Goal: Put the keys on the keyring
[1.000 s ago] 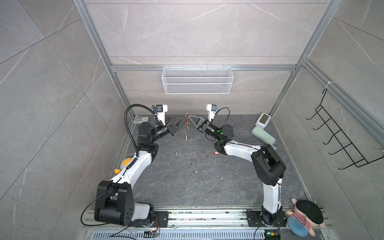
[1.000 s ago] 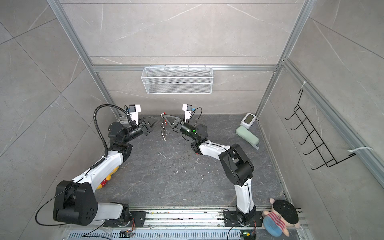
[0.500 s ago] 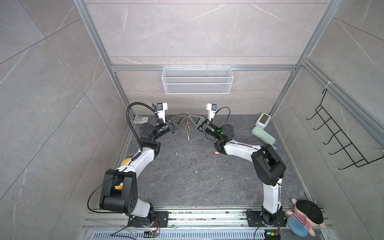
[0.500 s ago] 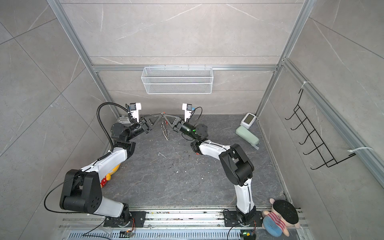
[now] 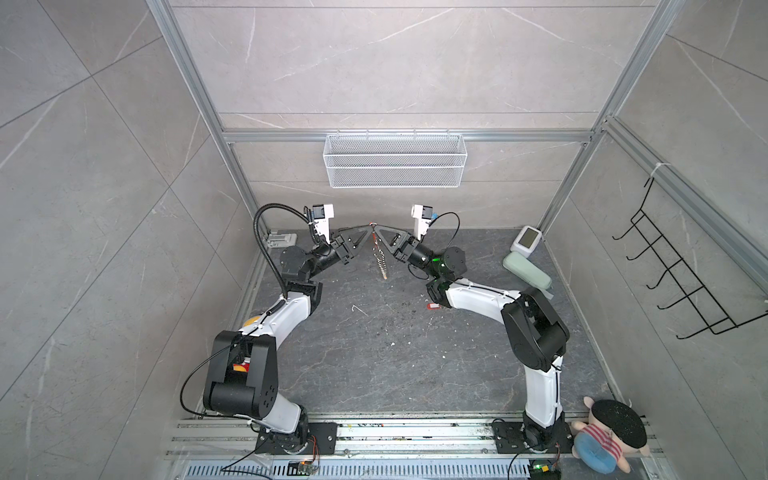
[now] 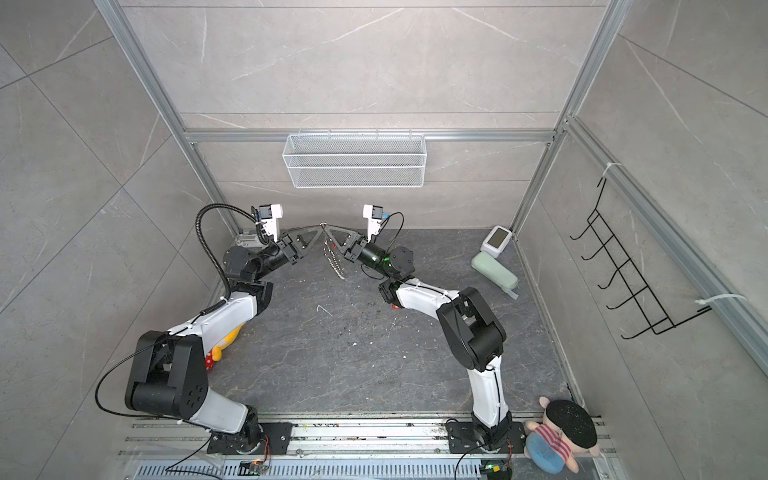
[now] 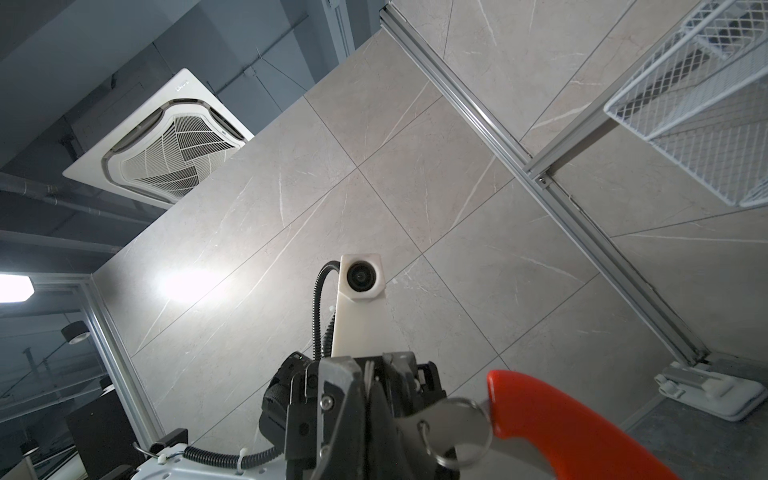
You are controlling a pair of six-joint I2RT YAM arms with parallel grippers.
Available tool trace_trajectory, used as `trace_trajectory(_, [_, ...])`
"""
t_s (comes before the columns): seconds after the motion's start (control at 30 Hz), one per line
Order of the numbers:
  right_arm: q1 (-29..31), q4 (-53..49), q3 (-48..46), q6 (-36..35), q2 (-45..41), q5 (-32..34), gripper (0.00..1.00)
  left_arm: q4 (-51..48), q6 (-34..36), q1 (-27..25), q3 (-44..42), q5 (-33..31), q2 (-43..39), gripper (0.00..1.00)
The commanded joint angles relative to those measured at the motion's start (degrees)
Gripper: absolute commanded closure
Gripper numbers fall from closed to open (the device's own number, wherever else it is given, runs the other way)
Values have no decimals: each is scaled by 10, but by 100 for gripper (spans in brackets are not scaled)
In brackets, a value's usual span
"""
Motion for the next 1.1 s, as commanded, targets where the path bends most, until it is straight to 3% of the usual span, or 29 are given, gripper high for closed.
trace_trajectory(0.0, [12,27,24,8,5,-2,100,37,-5,-5,19,5,3,79])
trace_trajectory(0.27, [20,1,27,-7,4,-3,100,40,4,-11,33,38,10,100])
trace_trajectory(0.5, [25,-45,20,-43,-6,4,100,14,64,-18,11,38,-15,100])
trace_trajectory(0.6, [19,-62,-3,-60,-20,10,100,-54,126,-17,-11,18,-50,100])
trace_trajectory(0.7, [7,-75,-32,-74,-39,7,94,-156,206,-17,-26,-4,-92,100])
trace_trajectory(0.77, [-5,-77,-56,-76,-52,5,81,-180,229,-17,-37,-17,-110,100])
trace_trajectory(0.93, [-38,-98,-115,-90,-94,-16,72,-218,218,-16,-35,-24,-119,100])
trace_trajectory(1.07, [-81,-193,-184,-151,-165,-24,69,-274,212,-16,-26,-25,-126,100])
